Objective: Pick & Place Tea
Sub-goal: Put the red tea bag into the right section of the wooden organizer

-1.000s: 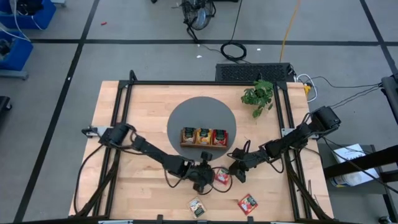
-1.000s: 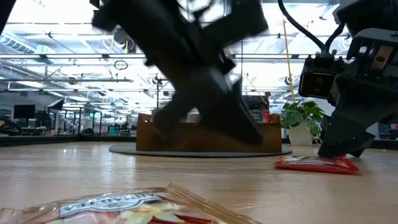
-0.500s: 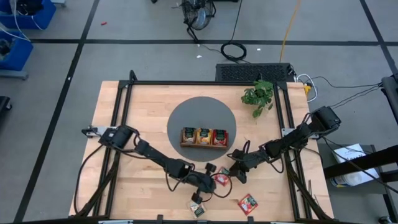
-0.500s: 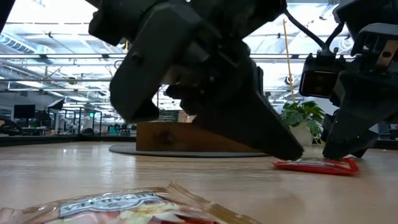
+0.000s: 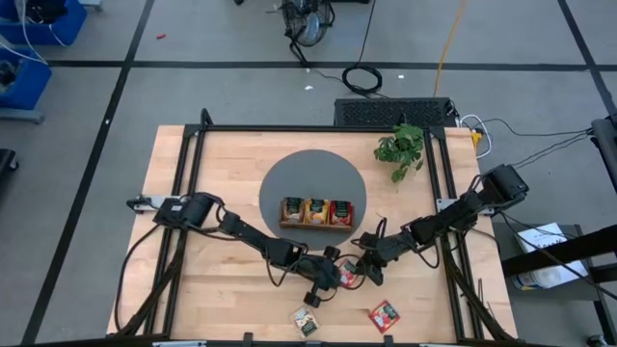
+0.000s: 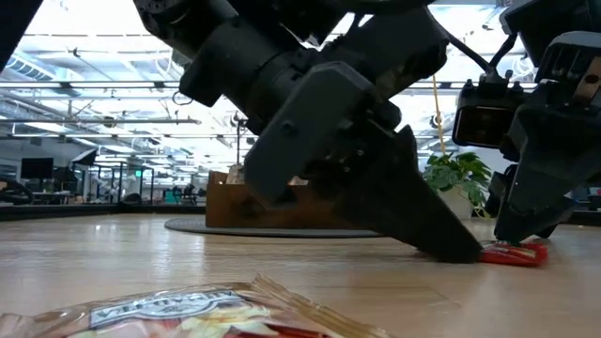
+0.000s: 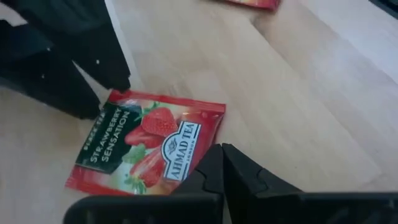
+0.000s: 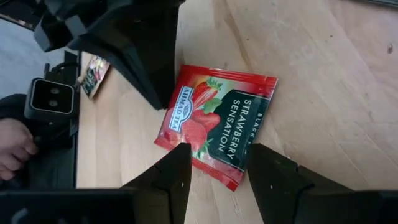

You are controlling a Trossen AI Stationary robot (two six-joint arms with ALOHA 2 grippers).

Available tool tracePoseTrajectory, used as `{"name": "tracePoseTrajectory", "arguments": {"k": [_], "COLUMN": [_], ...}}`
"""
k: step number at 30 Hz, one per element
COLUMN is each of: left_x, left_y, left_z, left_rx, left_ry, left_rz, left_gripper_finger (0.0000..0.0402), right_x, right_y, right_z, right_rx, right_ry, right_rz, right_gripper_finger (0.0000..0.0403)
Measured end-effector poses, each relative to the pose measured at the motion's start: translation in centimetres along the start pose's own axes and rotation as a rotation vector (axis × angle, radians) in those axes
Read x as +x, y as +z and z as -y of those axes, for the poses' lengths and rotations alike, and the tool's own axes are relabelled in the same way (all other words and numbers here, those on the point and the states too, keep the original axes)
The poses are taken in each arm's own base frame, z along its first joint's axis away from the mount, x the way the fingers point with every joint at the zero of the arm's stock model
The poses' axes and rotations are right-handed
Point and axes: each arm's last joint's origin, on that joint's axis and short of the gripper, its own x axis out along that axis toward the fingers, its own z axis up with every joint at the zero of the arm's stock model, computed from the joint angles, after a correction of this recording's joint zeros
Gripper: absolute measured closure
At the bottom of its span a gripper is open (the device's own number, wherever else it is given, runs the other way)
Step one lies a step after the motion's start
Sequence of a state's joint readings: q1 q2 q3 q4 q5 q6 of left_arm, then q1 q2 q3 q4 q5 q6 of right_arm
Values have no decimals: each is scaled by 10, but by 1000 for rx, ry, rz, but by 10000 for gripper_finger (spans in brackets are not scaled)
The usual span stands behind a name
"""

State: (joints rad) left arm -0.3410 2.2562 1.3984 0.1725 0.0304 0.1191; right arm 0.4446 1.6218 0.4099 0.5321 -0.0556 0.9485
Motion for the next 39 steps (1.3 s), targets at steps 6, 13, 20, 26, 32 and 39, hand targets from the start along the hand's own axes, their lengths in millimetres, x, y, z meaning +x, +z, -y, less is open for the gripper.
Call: {"name": "tracePoseTrajectory", "arguments": {"k": [6,13,20,26,32,39], "left_x": [10,15,15,15,-2,-58], "left_y": [-1,-2,-2,-1,12,49], "left_z": [-6,-7,-8,-7,-6,27], "left_rx": [-7,-7,-7,-23,-50,-74], "left_ry": [5,23,32,40,45,-6], "left_rz": [-7,-21,-20,-12,-33,-85], "left_gripper_finger": [397,389,388,379,378,378], "right_x": [0,0,0,0,-5,-27], "right_y": [-2,-3,-3,0,6,17], "right_z": [3,6,7,3,-5,-21], "right_rx": [1,17,-4,-118,-187,-241], "right_ry": [-28,-51,-77,-31,18,62], "right_rz": [-22,-42,-26,9,56,67], "right_gripper_finger": [261,264,306,392,401,402]}}
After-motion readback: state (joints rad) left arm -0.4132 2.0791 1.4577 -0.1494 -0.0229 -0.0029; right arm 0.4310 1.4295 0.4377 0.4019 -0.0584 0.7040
